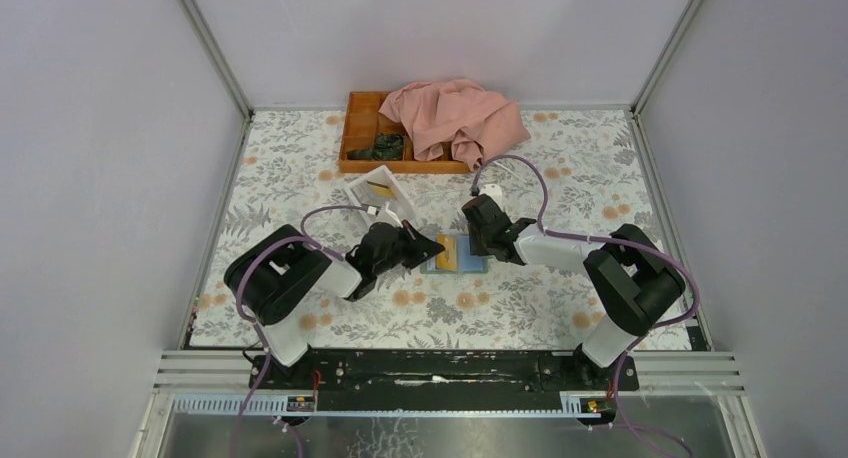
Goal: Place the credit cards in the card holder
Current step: Insert the credit card into the card holder.
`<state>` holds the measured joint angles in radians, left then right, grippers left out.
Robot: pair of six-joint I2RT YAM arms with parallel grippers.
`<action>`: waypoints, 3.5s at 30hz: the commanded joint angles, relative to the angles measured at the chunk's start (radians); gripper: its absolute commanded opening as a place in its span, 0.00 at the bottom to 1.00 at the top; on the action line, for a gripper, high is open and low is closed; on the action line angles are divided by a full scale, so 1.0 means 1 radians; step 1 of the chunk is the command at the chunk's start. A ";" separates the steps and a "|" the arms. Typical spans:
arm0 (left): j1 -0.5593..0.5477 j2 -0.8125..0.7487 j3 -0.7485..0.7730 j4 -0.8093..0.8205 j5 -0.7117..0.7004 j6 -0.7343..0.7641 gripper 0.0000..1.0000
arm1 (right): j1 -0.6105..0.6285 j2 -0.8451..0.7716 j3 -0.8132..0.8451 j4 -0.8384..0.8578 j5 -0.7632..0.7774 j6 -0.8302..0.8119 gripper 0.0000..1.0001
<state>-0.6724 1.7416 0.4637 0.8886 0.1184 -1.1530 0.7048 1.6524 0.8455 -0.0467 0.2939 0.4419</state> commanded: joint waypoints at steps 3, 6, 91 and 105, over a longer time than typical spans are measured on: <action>-0.010 0.029 0.025 0.002 -0.014 0.021 0.00 | -0.008 -0.007 0.003 0.008 -0.002 0.007 0.33; -0.012 0.040 0.033 -0.001 -0.013 0.021 0.00 | -0.009 -0.008 0.002 0.008 -0.002 0.008 0.33; -0.024 0.081 0.129 -0.242 -0.028 -0.167 0.00 | -0.010 -0.042 -0.026 0.005 -0.001 0.018 0.35; -0.024 0.122 0.120 -0.160 0.015 -0.173 0.00 | -0.009 -0.038 -0.030 0.010 0.002 0.017 0.35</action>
<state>-0.6930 1.8328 0.5835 0.7319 0.1040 -1.3327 0.6994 1.6379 0.8196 -0.0330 0.2913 0.4496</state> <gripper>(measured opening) 0.011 0.350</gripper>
